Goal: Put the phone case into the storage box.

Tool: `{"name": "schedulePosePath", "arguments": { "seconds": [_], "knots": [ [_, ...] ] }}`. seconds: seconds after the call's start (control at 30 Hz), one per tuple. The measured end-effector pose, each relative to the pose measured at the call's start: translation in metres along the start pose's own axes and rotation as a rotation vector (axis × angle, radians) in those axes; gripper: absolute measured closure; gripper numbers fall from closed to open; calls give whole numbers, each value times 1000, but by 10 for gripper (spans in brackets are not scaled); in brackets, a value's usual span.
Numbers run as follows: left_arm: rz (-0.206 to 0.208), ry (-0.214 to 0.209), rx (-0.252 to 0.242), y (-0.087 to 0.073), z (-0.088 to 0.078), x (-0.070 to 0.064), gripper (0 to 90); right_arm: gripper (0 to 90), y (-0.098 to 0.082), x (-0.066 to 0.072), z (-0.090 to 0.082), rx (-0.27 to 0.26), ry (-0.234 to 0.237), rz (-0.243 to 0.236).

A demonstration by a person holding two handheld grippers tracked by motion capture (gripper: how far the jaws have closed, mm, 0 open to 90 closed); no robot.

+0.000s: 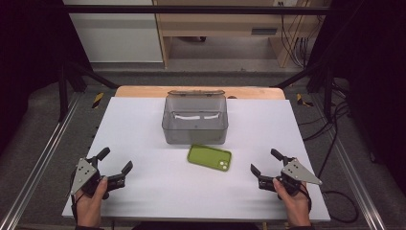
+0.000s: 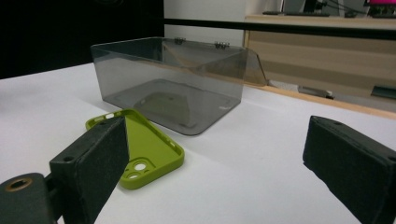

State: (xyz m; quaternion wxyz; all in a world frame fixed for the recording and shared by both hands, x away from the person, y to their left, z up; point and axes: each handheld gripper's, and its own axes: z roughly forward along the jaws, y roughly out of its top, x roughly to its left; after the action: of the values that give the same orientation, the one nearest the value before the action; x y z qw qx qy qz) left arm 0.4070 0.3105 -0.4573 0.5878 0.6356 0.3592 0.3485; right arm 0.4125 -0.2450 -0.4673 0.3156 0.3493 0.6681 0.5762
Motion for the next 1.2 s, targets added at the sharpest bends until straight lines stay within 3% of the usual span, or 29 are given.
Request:
{"name": "schedulePosePath", "arguments": {
  "seconds": [0.07,0.1,0.2,0.23,0.3,0.33,0.4,0.43,0.5,0.67,0.7,0.87,0.9,1.03,1.2],
  "knots": [
    [-7,2,2,0,0,0,30,67,0,3,2,24,3,11],
    [-4,0,12,0,1,-2,30,63,0,7,4,68,1,8],
    [5,-2,26,-1,1,-3,30,52,2,15,8,122,9,2],
    [5,-2,26,-1,1,-3,30,52,2,15,8,122,9,2],
    [10,-5,36,-2,1,-5,30,58,4,25,18,198,2,2],
    [10,-5,36,-2,1,-5,30,58,4,25,18,198,2,2],
    [22,-8,49,-3,2,-6,30,64,6,32,26,250,15,11],
    [25,-10,55,-3,3,-7,30,88,10,38,36,318,37,3],
    [32,-11,59,-3,3,-7,31,113,14,44,47,368,52,-8],
    [29,-8,60,-2,2,-7,30,153,24,54,67,414,106,-23],
    [28,-8,60,-2,2,-7,31,184,29,58,76,448,119,-50],
    [28,-6,61,-1,3,-6,31,272,34,63,94,523,146,-93],
    [27,-6,62,-2,3,-7,31,327,34,67,100,546,153,-116],
    [29,-10,63,-2,4,-7,32,409,33,69,107,558,162,-120],
    [28,-10,66,-2,4,-7,34,589,31,73,118,564,173,-116]
  ]
}}
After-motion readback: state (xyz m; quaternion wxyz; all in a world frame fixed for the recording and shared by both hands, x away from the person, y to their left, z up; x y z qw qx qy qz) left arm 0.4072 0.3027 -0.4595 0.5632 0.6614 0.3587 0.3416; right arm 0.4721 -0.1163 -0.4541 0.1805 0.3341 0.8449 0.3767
